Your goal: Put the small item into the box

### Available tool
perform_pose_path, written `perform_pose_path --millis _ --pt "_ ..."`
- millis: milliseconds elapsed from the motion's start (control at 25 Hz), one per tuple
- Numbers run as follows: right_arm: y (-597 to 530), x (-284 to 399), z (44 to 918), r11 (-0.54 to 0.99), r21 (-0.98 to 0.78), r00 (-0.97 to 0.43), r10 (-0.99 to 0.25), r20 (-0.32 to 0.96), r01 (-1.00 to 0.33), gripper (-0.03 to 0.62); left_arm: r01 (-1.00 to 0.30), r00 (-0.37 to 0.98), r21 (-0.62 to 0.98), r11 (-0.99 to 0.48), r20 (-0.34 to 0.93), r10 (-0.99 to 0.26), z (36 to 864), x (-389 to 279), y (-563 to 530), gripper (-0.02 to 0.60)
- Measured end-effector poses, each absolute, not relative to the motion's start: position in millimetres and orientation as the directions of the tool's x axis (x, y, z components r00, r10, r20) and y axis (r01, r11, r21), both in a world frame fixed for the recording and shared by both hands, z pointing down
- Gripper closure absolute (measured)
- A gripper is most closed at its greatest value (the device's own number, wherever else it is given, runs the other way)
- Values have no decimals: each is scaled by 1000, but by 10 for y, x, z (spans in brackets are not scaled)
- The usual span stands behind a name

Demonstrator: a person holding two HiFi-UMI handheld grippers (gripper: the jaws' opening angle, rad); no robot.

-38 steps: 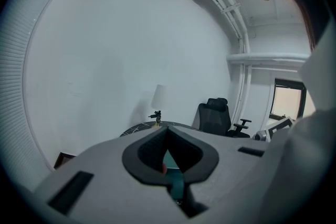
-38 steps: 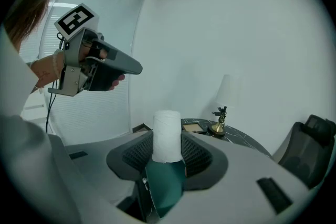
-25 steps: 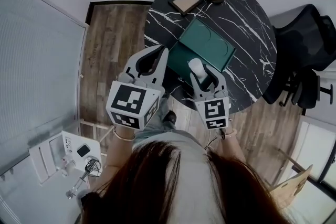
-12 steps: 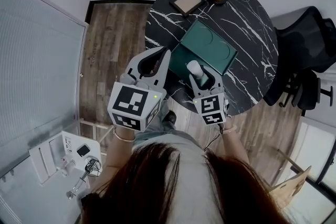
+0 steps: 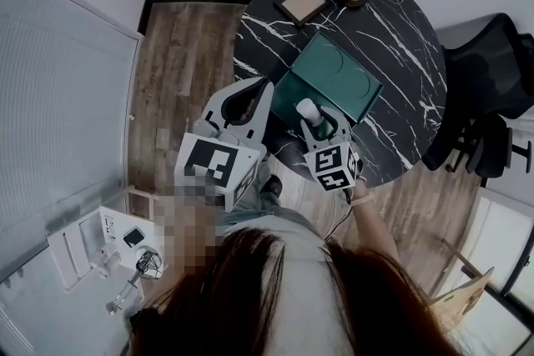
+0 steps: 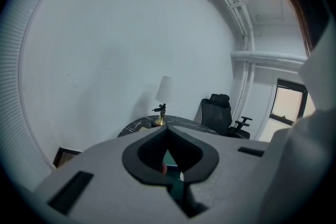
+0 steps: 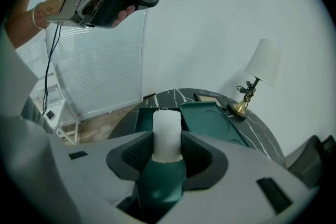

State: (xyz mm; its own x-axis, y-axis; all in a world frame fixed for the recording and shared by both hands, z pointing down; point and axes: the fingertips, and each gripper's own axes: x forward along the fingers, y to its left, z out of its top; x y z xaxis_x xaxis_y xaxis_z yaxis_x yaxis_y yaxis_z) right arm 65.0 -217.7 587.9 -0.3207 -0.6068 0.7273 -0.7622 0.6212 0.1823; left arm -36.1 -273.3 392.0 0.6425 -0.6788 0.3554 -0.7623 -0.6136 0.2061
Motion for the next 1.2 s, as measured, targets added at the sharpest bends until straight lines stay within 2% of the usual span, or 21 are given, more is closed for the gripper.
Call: perform_pose_path --millis 1200 --pt "-2242 648 6616 684 137 -252 -438 863 -717 413 -776 621 208 -595 414 -665 4185 -434 -2718 574"
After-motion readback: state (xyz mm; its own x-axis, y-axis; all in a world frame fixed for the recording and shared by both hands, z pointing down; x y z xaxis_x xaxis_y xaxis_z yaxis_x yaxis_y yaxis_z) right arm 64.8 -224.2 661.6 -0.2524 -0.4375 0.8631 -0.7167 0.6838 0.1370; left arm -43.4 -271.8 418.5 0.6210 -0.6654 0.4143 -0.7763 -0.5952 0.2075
